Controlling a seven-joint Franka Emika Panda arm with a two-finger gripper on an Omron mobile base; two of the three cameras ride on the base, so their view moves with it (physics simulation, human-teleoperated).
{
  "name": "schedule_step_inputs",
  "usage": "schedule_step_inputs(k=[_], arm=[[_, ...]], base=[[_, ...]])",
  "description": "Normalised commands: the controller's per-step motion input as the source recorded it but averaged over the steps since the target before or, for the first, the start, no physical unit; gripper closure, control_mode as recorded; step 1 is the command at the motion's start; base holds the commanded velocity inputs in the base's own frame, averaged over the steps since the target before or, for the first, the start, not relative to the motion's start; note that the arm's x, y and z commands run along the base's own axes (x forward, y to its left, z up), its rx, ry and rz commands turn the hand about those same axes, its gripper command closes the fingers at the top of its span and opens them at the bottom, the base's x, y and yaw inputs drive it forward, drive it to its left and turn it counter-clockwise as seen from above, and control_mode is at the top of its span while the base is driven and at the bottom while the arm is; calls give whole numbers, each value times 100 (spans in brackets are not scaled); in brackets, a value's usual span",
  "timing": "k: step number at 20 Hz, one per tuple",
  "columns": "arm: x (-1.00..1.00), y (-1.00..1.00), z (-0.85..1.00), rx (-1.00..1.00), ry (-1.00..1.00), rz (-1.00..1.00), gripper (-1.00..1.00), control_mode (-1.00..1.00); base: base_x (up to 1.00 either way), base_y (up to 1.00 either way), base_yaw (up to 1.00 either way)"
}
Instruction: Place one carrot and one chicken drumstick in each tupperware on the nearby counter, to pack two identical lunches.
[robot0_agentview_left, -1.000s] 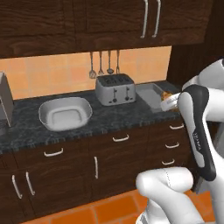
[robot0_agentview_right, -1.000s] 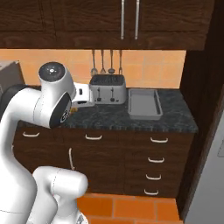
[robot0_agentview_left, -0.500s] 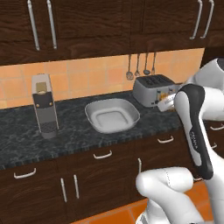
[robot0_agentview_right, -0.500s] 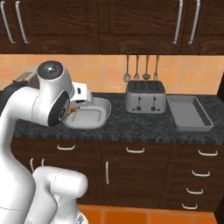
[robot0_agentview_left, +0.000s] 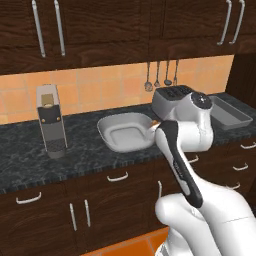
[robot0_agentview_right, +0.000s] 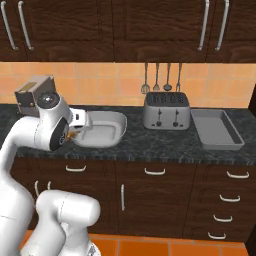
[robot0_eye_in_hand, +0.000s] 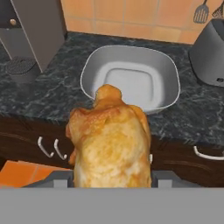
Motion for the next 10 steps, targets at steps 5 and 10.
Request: schedule_step_inputs(k=[5, 10], arm=[[100, 22, -21, 0, 5, 0, 100, -100], [100, 16, 0, -5, 6, 0, 100, -100]], base=[[0, 0, 0], [0, 0, 0]])
